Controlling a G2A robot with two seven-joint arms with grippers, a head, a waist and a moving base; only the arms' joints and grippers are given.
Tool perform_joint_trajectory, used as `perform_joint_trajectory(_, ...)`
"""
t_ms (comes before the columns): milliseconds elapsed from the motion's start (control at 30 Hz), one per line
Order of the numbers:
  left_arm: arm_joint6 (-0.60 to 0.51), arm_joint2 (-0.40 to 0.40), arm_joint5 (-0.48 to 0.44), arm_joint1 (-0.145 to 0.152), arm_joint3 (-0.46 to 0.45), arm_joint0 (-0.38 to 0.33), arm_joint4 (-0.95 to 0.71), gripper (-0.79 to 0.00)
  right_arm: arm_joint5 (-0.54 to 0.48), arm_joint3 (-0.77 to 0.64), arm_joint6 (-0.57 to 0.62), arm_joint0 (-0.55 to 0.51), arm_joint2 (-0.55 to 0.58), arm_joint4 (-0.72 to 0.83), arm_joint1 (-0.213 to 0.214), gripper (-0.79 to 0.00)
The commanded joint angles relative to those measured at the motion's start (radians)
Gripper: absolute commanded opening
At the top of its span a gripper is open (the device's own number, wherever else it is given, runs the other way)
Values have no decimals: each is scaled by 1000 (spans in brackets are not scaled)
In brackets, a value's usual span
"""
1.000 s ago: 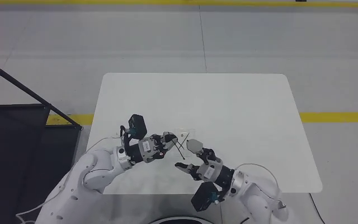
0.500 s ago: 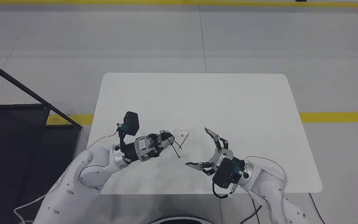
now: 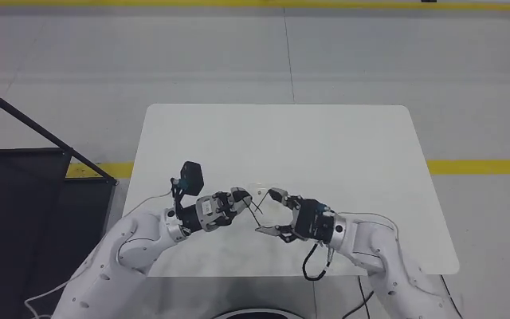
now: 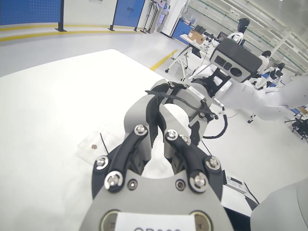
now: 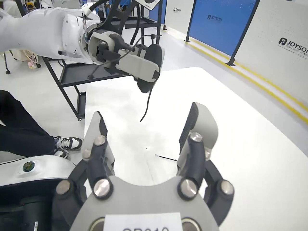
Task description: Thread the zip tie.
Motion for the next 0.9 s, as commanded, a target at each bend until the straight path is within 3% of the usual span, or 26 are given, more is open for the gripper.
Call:
perform_joint_trajectory(0, 0, 3, -1, -1, 1, -3, 13, -785, 8, 2, 27, 13, -8, 22, -2, -280)
perform_joint_trajectory(100, 3, 6, -10, -3, 4, -5, 22, -785, 14, 10, 56, 26, -19, 47, -4, -332)
perform_joint_trajectory(133, 5, 6, -12, -4, 4, -6, 24, -785, 14, 12, 63, 30, -23, 53, -5, -394)
perform_joint_trajectory(233, 8, 5, -15, -5, 6, -5, 29, -785, 13, 18, 78, 41, -30, 66, -6, -465)
perform_joint_trajectory(300, 8, 4, -16, -5, 7, -5, 31, -785, 11, 19, 86, 47, -34, 70, -7, -483)
perform_joint_trajectory(333, 6, 3, -17, -5, 7, -5, 32, -785, 10, 19, 89, 48, -36, 71, -7, -529)
perform_joint_trajectory(367, 6, 3, -17, -6, 6, -4, 32, -785, 9, 19, 91, 50, -38, 72, -7, -628)
perform_joint_trajectory(467, 4, 1, -18, -6, 6, -4, 34, -785, 5, 22, 100, 55, -42, 75, -7, -782)
perform_joint_trajectory(867, -7, -1, -20, -10, 5, -5, 30, -767, 2, 29, 107, 63, -45, 86, -6, -785)
